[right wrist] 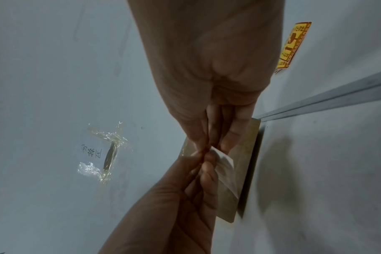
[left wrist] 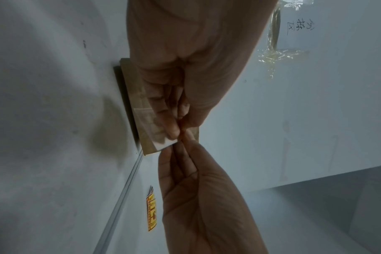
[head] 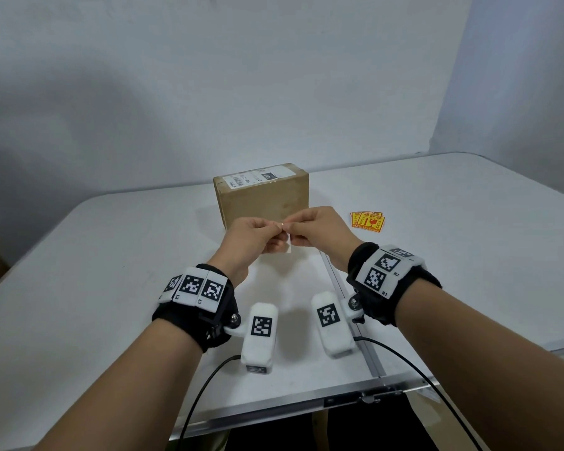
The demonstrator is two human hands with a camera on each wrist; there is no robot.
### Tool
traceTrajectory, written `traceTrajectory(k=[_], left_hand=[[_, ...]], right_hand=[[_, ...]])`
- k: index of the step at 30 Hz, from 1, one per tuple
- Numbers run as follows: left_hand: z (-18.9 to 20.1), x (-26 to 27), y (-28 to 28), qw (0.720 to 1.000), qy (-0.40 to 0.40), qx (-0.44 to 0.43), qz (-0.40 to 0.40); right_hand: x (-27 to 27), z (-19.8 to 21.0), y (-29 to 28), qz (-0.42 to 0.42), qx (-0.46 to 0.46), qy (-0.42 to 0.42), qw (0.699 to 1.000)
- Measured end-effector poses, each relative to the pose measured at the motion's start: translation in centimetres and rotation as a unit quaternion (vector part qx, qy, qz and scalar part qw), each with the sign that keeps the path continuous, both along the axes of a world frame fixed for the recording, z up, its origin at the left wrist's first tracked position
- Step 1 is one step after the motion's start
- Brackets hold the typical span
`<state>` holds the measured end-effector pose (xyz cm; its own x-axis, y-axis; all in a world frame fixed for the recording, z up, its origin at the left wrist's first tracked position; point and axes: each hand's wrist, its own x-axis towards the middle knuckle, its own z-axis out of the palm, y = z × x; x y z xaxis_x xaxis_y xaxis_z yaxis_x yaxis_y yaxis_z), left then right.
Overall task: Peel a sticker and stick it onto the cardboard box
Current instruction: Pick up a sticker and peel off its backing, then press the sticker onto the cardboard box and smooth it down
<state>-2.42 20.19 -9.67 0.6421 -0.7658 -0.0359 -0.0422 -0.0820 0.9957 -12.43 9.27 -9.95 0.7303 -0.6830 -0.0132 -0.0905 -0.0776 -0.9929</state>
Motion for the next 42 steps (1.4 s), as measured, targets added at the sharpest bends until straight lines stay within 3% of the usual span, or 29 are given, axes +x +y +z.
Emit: traceTrajectory(k=[12, 14, 20, 27, 29, 33, 38, 42], left_hand=[[-0.4, 0.7, -0.2, 0.997, -0.058, 0.038, -0.031], [-0.3, 1.0, -0.2, 0.998, -0.029, 0.041, -0.045], [-0.4, 1.7, 0.4, 0.981, 0.177, 0.042, -0.061], [-0.5, 2.5, 0.3, 0.972, 0.219, 0.077, -0.029], [-0.5, 2.5, 0.3, 0.981, 0.165, 0.102, -0.033], [-0.5, 1.8, -0.6, 0.98, -0.04, 0.19, -0.041], [0.3, -0.1, -3.9, 0.924, -0.302, 0.221, -0.083], [1.5, -1.6, -6.8, 0.883, -0.415, 0.178, -0.124]], right_hand=[[-0.2, 0.0, 0.0, -0.008, 0.029, 0.019, 0.999], [-0.1, 0.1, -0.2, -0.022, 0.057, 0.02, 0.998], [-0.9, -0.2, -1.2, -0.072, 0.237, -0.029, 0.968], [-1.5, -1.7, -2.9, -0.152, 0.382, -0.104, 0.906], [-1.7, -1.6, -3.4, -0.194, 0.387, -0.13, 0.892], [-2.4, -1.7, -4.9, -0.288, 0.378, -0.176, 0.862], [-3.4, -1.5, -5.7, -0.338, 0.353, -0.22, 0.845], [-4.2, -1.0, -5.9, -0.338, 0.342, -0.237, 0.844]])
